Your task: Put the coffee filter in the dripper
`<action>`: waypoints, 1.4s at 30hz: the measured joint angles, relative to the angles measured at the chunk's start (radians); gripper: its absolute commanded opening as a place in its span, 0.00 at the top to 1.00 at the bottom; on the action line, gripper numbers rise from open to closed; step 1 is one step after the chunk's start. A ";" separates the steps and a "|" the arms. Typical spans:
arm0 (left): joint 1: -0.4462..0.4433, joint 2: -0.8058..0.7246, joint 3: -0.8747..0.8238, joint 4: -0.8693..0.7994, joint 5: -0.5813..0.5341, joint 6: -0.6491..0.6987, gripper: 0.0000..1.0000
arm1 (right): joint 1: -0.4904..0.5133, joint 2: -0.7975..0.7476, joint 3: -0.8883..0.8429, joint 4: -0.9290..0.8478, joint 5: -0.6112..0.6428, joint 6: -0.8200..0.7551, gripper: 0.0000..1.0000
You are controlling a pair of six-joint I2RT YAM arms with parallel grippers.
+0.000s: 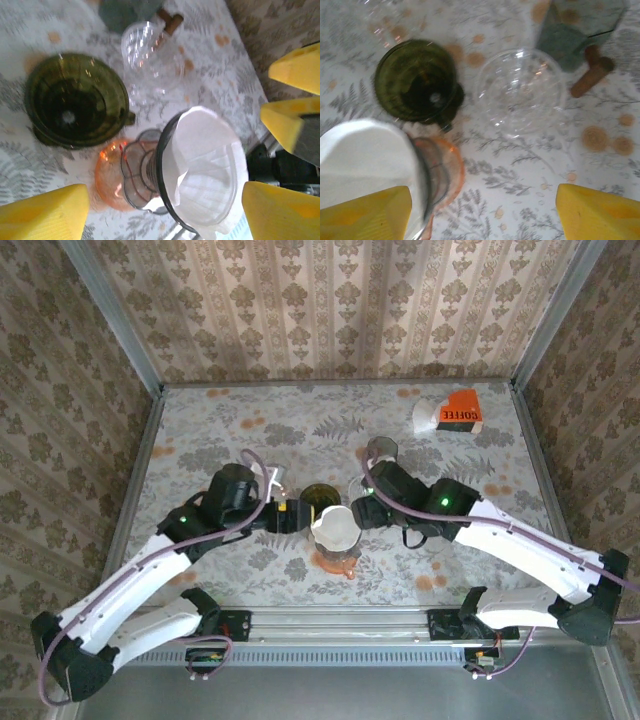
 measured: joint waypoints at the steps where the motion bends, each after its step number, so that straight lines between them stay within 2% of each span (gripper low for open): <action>1: 0.015 -0.015 0.005 0.001 -0.013 0.005 0.13 | -0.031 0.000 0.004 0.002 0.002 0.000 0.22; 6: 0.088 -0.042 0.000 0.019 -0.050 0.027 0.08 | -0.232 0.033 0.033 0.041 0.002 -0.003 0.22; 8: 0.113 -0.047 -0.013 0.033 -0.062 0.036 0.00 | -0.308 0.074 0.055 0.067 0.013 -0.007 0.22; 9: 0.125 -0.050 -0.021 0.038 -0.069 0.041 0.00 | -0.349 0.105 0.071 0.080 0.027 -0.010 0.22; 15: 0.171 -0.063 -0.068 0.084 -0.066 0.052 0.00 | -0.557 0.375 0.220 0.136 0.090 -0.036 0.22; 19: 0.190 -0.063 -0.100 0.105 -0.045 0.055 0.00 | -0.652 0.590 0.387 0.132 0.139 -0.056 0.22; 22: 0.209 -0.066 -0.126 0.121 -0.027 0.055 0.00 | -0.688 0.753 0.561 0.100 0.212 -0.077 0.21; 28: 0.249 -0.067 -0.163 0.156 0.010 0.056 0.00 | -0.692 1.059 0.941 0.008 0.344 -0.127 0.18; 34: 0.280 -0.066 -0.209 0.210 0.055 0.054 0.00 | -0.692 1.288 1.260 -0.102 0.439 -0.168 0.18; 37: 0.304 -0.058 -0.232 0.230 0.072 0.053 0.00 | -0.695 1.348 1.342 -0.137 0.468 -0.180 0.18; 42: 0.321 -0.047 -0.247 0.258 0.098 0.050 0.00 | -0.705 1.379 1.368 -0.162 0.486 -0.180 0.21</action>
